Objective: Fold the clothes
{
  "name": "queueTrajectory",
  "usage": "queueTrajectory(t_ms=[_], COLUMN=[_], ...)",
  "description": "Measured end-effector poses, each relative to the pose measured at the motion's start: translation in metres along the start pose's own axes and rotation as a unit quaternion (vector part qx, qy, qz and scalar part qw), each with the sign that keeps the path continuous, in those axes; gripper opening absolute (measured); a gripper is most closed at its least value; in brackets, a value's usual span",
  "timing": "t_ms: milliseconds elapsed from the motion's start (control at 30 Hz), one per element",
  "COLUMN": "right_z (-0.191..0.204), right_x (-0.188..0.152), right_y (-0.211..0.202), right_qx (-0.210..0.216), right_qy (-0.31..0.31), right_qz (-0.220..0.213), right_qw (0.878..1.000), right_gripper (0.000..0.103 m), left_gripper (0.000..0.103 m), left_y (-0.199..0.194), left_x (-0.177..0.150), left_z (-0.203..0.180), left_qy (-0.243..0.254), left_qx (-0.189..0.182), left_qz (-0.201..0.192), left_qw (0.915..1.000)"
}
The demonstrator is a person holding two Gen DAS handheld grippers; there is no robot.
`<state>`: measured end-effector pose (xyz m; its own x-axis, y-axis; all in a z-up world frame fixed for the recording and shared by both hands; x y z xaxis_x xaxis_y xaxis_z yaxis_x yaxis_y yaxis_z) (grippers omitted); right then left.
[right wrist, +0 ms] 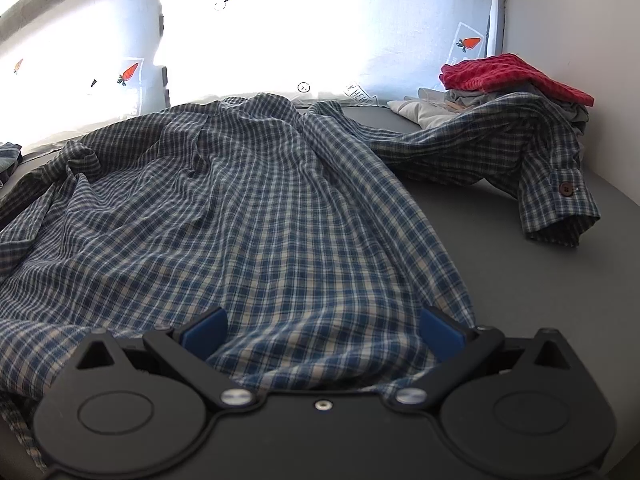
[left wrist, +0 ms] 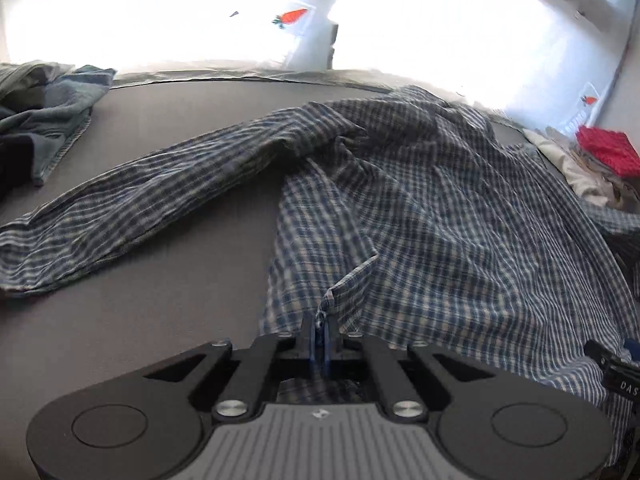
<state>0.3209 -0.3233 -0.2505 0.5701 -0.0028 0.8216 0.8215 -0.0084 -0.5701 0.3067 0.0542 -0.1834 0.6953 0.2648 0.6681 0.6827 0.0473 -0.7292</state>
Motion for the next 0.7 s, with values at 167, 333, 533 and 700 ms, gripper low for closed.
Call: queueTrajectory(t_ms=[167,333,533,700], right_z=[0.001,0.002,0.000,0.004], right_x=[0.000,0.007,0.023,0.034], right_y=[0.002,0.007,0.013,0.008], right_qx=[-0.009,-0.023,-0.042,-0.075], right_qy=[0.006,0.017,0.038,0.029], right_qz=[-0.002,0.020,0.067,0.101], right_qw=[1.000,0.999,0.996,0.992], right_gripper=[0.103,0.103,0.103,0.103], left_gripper=[0.004,0.004,0.005,0.009], left_y=[-0.024,-0.028,-0.025,-0.033], left_x=[-0.002,-0.022,-0.022,-0.012], left_z=[0.100,0.130,0.117,0.126], left_qy=[-0.164,-0.195,-0.127,-0.156], left_qx=[0.093,0.113,0.121,0.107], left_qz=[0.003,0.025,0.040,0.062], left_qw=[0.9821,0.9739,0.9836,0.9799])
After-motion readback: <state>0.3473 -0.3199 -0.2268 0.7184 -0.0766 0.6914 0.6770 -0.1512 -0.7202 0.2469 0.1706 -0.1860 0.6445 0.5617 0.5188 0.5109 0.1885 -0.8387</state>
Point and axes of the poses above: each gripper's, at about its wrist camera, not at the fingertips, and y roughly the way its jaws point, z to its left, x to its top, the point moved 3 cm from there along y, roughly the way its jaws point, and after that the axes turned 1 degree about -z, right-handed, at the moved point
